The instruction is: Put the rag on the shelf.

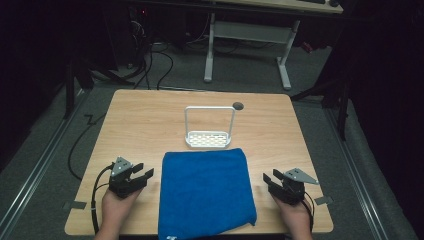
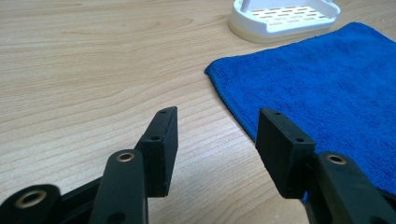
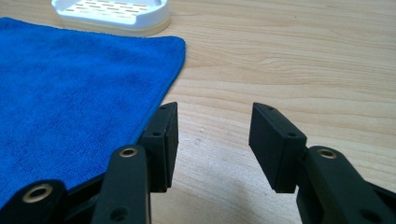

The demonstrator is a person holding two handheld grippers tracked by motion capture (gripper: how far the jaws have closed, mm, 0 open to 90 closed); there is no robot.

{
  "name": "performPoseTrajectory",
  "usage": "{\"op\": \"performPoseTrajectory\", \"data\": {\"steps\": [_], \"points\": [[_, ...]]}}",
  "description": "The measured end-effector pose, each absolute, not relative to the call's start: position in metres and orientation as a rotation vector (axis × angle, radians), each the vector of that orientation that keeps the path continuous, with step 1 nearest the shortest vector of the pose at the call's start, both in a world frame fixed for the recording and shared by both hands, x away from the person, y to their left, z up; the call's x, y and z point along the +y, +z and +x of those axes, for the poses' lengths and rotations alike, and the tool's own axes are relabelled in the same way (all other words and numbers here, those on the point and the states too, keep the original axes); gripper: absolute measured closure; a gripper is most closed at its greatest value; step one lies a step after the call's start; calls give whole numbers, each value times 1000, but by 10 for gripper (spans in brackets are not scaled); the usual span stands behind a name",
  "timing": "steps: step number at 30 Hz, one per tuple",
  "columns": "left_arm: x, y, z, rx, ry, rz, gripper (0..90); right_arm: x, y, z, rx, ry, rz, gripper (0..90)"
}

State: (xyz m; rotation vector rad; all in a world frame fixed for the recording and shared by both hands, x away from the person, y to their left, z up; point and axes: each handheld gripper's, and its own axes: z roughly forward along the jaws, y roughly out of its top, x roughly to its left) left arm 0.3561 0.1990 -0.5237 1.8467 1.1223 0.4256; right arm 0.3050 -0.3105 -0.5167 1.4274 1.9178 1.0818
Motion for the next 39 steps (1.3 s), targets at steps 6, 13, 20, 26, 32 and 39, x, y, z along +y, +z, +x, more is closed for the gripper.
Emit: {"op": "performPoseTrajectory", "data": {"steps": [6, 13, 20, 26, 32, 39], "points": [[199, -524, 356, 1124, 435, 1848, 495, -311, -517, 305, 1918, 1079, 1428, 527], [199, -524, 356, 1124, 439, 1859, 495, -310, -516, 305, 1920, 1084, 1419, 528], [197, -525, 356, 1115, 449, 1877, 491, -307, -514, 306, 1928, 1072, 1404, 554], [195, -524, 357, 1109, 477, 1884, 471, -303, -509, 307, 1925, 1057, 1387, 587], [190, -524, 358, 1105, 490, 1895, 453, -291, -504, 309, 1927, 1055, 1347, 620], [177, -521, 361, 1081, 495, 1907, 441, -279, -504, 315, 1952, 1074, 1317, 590]]}}
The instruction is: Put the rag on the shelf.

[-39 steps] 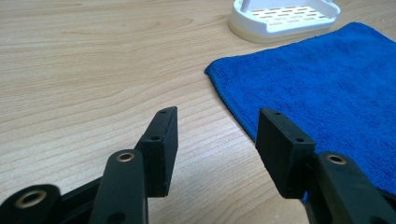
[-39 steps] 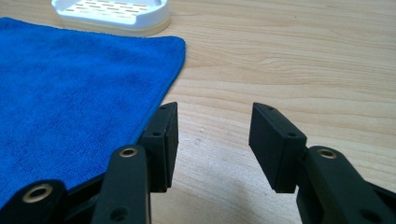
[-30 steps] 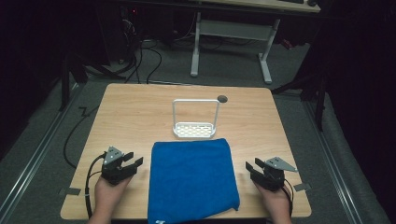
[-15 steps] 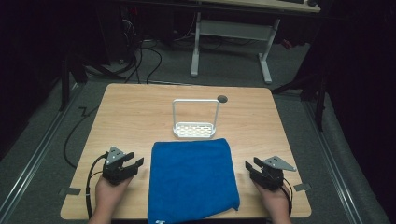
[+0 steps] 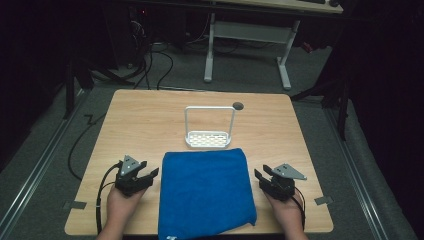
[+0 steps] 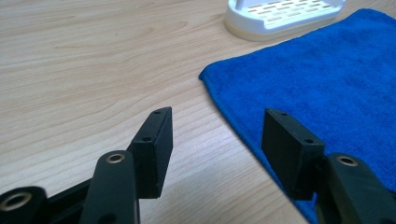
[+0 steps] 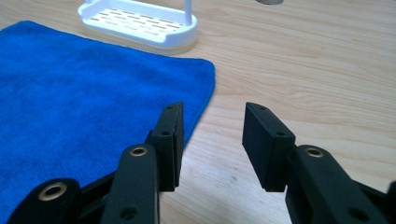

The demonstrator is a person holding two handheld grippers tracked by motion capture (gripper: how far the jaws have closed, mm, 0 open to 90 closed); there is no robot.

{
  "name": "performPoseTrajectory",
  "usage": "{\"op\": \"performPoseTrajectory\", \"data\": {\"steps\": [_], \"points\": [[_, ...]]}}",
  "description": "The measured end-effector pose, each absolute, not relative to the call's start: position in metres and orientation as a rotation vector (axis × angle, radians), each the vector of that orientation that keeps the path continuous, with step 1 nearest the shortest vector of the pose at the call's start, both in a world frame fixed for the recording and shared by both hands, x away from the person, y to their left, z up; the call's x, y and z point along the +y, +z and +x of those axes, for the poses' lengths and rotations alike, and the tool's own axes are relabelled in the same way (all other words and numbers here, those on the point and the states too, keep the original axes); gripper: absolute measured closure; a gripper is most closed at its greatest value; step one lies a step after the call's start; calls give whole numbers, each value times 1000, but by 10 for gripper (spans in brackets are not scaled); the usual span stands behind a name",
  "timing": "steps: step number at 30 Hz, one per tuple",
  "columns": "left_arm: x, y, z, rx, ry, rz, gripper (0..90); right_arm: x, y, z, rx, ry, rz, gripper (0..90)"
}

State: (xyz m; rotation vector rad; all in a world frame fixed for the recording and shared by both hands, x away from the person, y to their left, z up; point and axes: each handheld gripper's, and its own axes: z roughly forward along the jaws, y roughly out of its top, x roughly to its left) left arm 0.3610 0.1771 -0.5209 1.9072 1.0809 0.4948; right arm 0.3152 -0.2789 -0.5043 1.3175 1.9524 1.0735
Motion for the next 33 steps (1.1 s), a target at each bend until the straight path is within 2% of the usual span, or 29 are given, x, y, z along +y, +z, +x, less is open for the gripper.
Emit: {"op": "performPoseTrajectory", "data": {"steps": [5, 7, 10, 19, 33], "points": [[166, -519, 368, 1077, 481, 1916, 441, -270, -501, 320, 1959, 1083, 1307, 564], [159, -517, 373, 1067, 477, 1935, 441, -264, -498, 324, 1974, 1099, 1288, 514], [153, -516, 380, 1072, 462, 1951, 438, -261, -497, 330, 2003, 1102, 1280, 497], [145, -526, 400, 1138, 395, 1947, 449, -254, -499, 361, 2046, 1035, 1314, 513], [132, -527, 416, 1146, 386, 1985, 464, -250, -512, 397, 2051, 994, 1376, 520]]}}
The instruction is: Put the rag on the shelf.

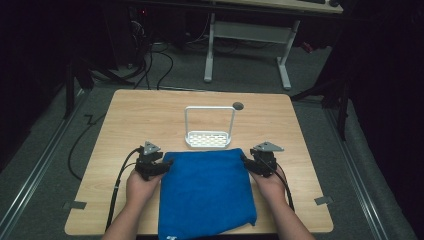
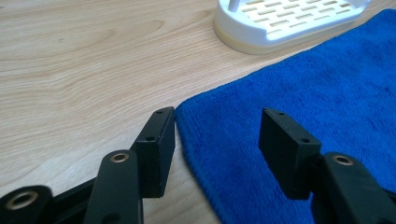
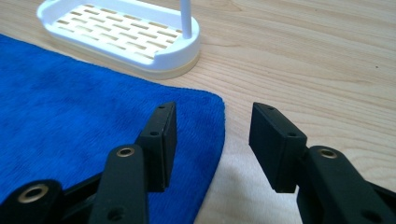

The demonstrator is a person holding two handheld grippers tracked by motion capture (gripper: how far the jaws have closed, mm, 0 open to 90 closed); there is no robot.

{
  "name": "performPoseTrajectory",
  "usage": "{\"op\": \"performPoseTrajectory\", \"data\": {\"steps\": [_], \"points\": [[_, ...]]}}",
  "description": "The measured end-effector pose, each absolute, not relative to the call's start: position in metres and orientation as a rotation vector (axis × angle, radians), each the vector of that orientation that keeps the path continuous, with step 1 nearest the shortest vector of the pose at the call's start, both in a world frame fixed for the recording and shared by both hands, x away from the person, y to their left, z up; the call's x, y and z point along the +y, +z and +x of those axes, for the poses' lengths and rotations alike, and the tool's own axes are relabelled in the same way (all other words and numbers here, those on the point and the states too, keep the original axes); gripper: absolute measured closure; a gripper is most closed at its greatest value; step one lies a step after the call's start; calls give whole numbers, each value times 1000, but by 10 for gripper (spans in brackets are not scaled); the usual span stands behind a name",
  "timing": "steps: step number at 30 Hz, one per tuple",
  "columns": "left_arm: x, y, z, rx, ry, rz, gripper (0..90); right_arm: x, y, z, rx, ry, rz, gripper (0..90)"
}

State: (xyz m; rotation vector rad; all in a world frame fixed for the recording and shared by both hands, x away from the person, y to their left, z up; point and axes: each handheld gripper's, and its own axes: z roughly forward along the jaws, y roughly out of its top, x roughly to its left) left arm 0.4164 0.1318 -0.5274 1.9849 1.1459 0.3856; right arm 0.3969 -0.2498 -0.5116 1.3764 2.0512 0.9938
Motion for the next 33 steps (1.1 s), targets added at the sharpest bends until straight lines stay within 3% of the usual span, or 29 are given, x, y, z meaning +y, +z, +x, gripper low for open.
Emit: {"op": "performPoseTrajectory", "data": {"steps": [9, 21, 24, 27, 33], "points": [[125, -533, 427, 1170, 369, 1990, 501, -244, -522, 420, 2058, 966, 1432, 549], [121, -533, 426, 1154, 364, 1991, 704, -238, -531, 427, 2091, 939, 1428, 641], [119, -534, 426, 1153, 346, 1986, 792, -237, -530, 426, 2103, 926, 1411, 705], [119, -534, 426, 1149, 316, 1983, 854, -233, -529, 424, 2133, 917, 1375, 860], [118, -533, 418, 1107, 319, 1975, 876, -229, -525, 413, 2115, 964, 1335, 880]]}}
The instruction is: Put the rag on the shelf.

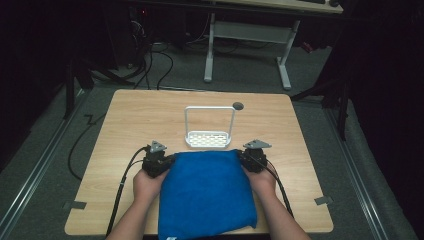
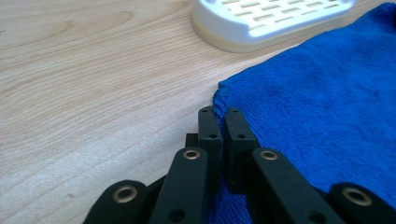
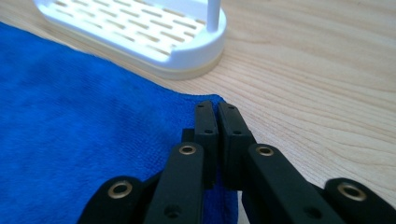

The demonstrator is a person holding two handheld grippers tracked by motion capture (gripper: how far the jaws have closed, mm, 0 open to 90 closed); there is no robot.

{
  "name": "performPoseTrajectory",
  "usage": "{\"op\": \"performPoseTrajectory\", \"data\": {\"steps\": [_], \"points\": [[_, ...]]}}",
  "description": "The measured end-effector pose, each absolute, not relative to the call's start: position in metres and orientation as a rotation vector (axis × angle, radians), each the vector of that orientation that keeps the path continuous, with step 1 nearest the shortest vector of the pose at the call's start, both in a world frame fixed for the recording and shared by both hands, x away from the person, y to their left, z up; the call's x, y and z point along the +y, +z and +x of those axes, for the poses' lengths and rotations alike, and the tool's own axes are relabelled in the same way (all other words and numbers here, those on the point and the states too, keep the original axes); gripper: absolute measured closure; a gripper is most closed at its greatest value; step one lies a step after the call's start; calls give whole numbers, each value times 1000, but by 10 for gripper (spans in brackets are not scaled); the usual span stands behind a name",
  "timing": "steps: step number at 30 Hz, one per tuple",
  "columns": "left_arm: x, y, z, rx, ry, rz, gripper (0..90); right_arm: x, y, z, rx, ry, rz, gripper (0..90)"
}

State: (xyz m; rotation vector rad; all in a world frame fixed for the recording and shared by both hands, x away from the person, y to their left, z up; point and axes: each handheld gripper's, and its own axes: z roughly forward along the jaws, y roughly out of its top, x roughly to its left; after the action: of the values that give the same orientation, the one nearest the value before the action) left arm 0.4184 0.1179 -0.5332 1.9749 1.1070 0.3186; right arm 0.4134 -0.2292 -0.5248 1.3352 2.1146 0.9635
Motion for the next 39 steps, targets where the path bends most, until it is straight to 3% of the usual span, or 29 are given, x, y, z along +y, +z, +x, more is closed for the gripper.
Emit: {"op": "performPoseTrajectory", "data": {"steps": [18, 39], "points": [[118, -521, 396, 1036, 397, 1915, 873, -245, -507, 366, 2011, 1146, 1297, 880], [118, -508, 384, 977, 466, 1846, 864, -243, -495, 350, 1963, 1206, 1270, 880]]}}
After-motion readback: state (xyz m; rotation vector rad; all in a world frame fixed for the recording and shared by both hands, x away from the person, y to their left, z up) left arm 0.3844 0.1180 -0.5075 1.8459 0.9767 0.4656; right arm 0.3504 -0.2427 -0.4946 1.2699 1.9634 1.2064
